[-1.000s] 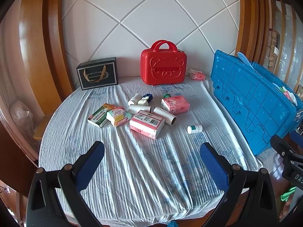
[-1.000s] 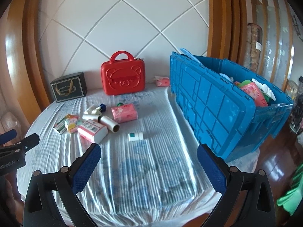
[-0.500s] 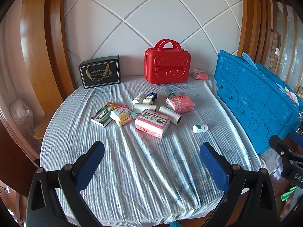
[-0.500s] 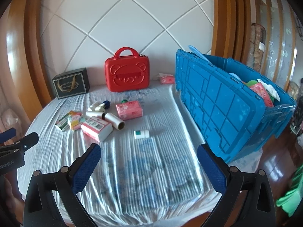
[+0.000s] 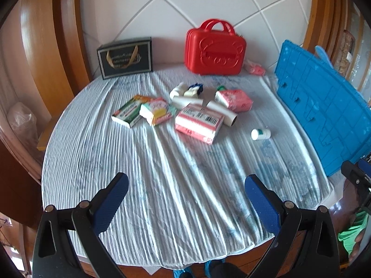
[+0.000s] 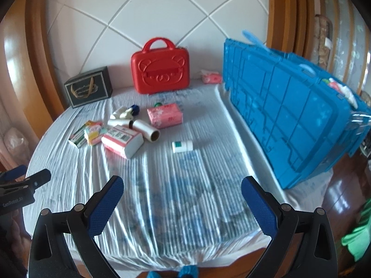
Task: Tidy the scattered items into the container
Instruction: 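Grasp the pink-and-white tissue pack with the left tool while the right tool grasps a white paper roll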
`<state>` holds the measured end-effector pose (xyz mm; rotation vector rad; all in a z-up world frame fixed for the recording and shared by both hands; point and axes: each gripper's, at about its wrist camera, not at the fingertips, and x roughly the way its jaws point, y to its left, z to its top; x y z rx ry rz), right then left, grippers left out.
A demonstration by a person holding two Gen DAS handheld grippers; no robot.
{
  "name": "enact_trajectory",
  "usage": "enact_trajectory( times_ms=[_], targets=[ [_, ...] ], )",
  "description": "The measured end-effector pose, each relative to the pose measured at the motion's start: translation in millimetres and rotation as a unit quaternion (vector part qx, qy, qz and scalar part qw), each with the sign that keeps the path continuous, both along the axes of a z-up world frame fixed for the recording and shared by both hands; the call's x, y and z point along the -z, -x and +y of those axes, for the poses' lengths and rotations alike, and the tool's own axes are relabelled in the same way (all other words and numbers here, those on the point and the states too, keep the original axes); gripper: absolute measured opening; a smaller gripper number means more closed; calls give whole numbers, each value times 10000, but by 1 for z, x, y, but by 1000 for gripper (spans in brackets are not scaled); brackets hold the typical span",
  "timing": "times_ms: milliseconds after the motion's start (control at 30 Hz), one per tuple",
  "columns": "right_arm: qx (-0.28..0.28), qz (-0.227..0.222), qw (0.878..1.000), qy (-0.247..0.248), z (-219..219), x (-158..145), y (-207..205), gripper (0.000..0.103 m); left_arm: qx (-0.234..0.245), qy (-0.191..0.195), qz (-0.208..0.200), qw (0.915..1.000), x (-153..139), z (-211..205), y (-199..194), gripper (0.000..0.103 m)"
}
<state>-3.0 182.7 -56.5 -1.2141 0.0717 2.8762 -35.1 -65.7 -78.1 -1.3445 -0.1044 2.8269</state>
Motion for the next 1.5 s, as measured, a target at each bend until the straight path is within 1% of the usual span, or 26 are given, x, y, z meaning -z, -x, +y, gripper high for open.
enact_trajectory(
  times_ms=[133,233,300,367,500,600,667,733,867,933,1033,1067,1100,1167,1233,1333,1433,1467,1500],
  targets=[
    [-175,-554,9981,213,9,36,35,103,-234,-26,-399,9989,30,1,17,101],
    [-316,-906,9951,254,19,63,63,103,-432,-27,-676,9968,49,6,34,98],
    [-458,-1092,9926,278,24,77,83,103,-516,-69,-862,9949,60,12,47,96],
    [-641,-1220,9900,317,27,87,104,103,-645,-73,-948,9934,68,17,60,96],
    [-1084,-1301,9850,343,27,102,150,103,-967,-62,-1057,9897,81,25,96,94],
    [-1440,-1274,9806,370,19,111,188,103,-1122,-152,-1043,9881,84,33,132,94],
    [-1550,-1286,9789,341,15,116,208,103,-1161,-203,-961,9884,83,40,157,94],
    [-1600,-1317,9779,292,11,119,224,103,-1232,-291,-978,9871,86,48,184,94],
    [-1767,-1298,9756,135,2,121,245,103,-1452,-529,-1199,9807,100,58,235,94],
    [-1779,-1317,9752,25,1,123,251,103,-1570,-517,-1325,9773,111,62,257,94],
    [-1722,-1379,9754,-10,4,128,258,103,-1694,-497,-1651,9703,131,66,279,94],
    [-1707,-1402,9753,-16,5,129,260,103,-1740,-407,-1690,9693,136,67,282,96],
    [-1700,-1425,9751,-33,6,131,264,103,-1733,-275,-1630,9709,138,69,282,97],
    [-1701,-1462,9745,-59,6,133,269,103,-1529,-82,-1508,9766,137,75,277,97],
    [-1760,-1474,9733,-33,2,133,273,103,-1250,-16,-1449,9815,137,75,266,97],
    [-1991,-1503,9684,31,-11,136,278,103,-981,171,-1393,9852,137,66,244,97],
    [-2177,-1540,9638,50,-28,140,284,103,-935,603,-1363,9844,131,52,226,97],
    [-2238,-1549,9622,72,-34,142,286,103,-951,679,-1373,9836,130,47,223,97],
    [-2290,-1557,9609,75,-39,144,288,103,-963,645,-1381,9836,128,42,222,97]
  ],
)
